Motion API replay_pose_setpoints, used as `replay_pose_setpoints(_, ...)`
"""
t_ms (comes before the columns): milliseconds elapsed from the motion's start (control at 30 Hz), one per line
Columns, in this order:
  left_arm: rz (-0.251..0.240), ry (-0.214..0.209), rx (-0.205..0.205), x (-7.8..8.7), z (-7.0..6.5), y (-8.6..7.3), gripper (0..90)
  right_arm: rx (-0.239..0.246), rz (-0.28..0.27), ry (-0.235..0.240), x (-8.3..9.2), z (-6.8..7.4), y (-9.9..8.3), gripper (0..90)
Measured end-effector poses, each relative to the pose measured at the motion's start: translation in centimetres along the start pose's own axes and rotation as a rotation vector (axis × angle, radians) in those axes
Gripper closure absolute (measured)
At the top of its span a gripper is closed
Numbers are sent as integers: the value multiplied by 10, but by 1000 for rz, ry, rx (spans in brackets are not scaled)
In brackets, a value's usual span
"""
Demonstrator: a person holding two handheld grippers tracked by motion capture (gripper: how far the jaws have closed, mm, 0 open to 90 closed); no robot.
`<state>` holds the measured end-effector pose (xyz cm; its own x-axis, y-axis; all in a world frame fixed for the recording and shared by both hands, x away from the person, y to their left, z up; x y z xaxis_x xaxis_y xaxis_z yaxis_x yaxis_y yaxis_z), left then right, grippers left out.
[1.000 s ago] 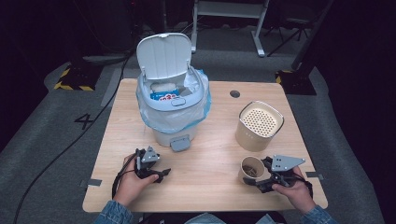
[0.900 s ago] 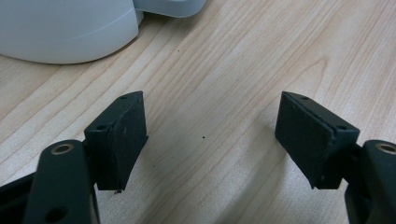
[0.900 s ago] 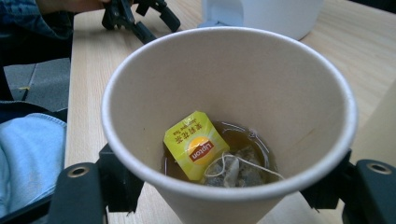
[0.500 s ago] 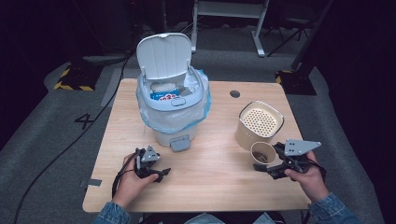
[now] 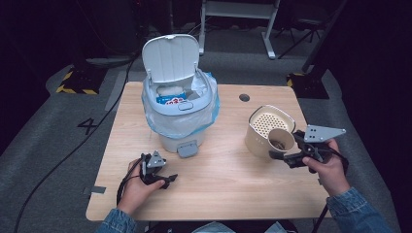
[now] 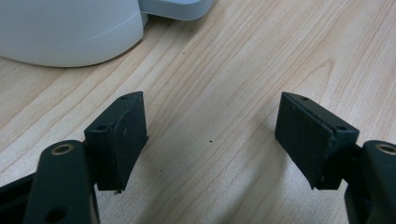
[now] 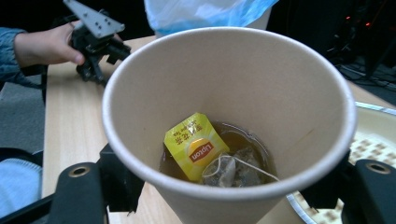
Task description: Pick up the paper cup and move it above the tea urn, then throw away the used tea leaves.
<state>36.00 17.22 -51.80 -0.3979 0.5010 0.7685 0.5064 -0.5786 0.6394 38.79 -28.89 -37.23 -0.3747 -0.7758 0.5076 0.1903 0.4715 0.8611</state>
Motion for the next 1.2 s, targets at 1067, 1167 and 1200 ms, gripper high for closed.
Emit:
replay_pose_setpoints(1067, 0, 1, 1, 0, 0, 0, 252, -55, 36, -186, -12, -101, 40, 297)
replay_pose_setpoints(1167, 0, 1, 1, 0, 0, 0, 252, -50, 48, -192, -15, -105, 37, 297)
replay_pose_setpoints(1200, 0, 2, 1, 0, 0, 0, 251, -43, 49, -193, -16, -105, 36, 297)
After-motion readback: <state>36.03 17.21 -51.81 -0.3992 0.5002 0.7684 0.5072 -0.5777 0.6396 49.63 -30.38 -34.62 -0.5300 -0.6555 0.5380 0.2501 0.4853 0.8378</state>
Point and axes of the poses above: each handheld gripper's, and its own axes: x roughly backward along the jaws, y roughly out of its top, z roughly to its left, the point moved 2 cm from there along -x, roughly forward along the jaws, and after that the axes turned 5 degrees about z, right-handed, at the moved point
